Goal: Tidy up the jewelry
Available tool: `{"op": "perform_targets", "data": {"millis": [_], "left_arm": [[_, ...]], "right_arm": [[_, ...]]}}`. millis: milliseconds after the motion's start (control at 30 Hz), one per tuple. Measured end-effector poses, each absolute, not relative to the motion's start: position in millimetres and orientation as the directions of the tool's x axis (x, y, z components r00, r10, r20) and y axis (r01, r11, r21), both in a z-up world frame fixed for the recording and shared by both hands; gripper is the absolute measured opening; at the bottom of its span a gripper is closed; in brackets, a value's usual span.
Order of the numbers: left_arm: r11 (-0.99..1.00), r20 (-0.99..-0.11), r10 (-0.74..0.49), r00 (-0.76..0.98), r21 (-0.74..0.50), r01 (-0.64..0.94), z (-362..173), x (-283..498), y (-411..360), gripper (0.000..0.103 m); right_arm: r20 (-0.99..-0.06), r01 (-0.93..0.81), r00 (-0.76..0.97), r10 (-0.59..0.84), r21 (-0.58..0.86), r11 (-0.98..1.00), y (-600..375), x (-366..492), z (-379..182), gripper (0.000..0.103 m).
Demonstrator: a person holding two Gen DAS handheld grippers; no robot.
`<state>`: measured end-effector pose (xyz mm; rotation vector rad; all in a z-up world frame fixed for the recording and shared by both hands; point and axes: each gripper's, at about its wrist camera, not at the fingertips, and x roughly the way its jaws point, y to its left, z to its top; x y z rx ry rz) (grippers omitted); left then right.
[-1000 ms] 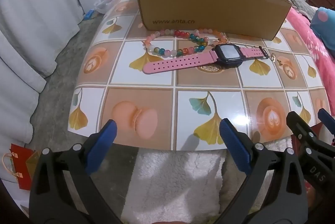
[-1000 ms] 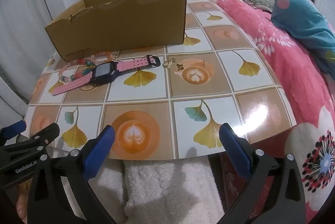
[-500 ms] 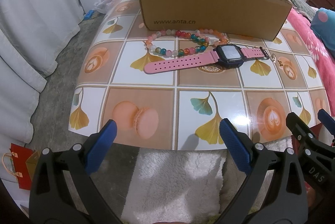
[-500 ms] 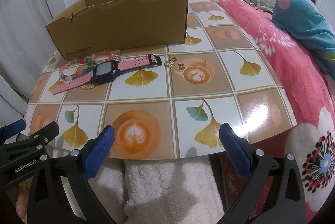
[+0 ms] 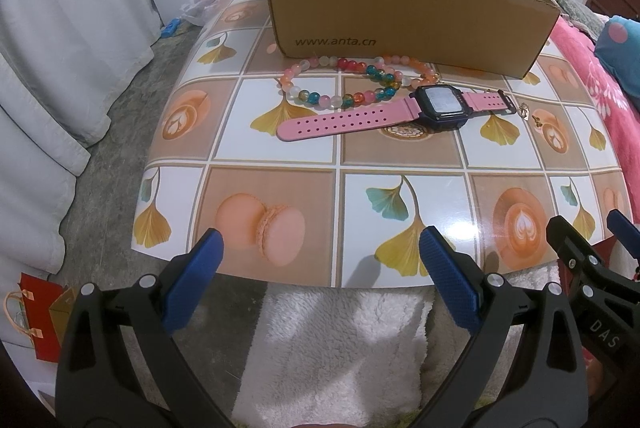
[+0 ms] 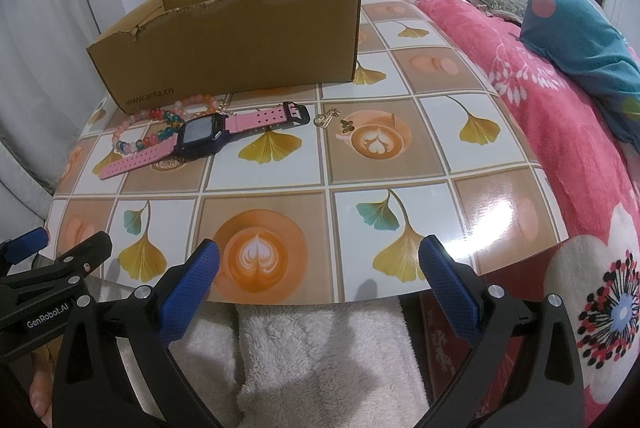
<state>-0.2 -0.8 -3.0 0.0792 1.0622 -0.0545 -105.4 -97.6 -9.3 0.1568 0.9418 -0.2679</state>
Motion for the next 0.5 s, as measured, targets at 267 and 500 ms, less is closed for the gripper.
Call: {"op": "perform_targets", "data": {"millis": [267,500], "left_arm": [[0.996,-0.874,-0.007,0.486,0.039,0.084,-2.8,-0.1,-0.8,0.095],[0.996,-0.875,-0.008,0.485,0.037,0.084,-2.7,-0.3,0.8,0.095]], "right_arm": [[-0.814,0.294,0.558,-0.159,0.015,0.956,-97.1,-105.1,-9.5,0.097],[-0.815,0.294,0.557,-0.159,0.015,0.956,-97.1,-104.9,-10.0,0.097]]}}
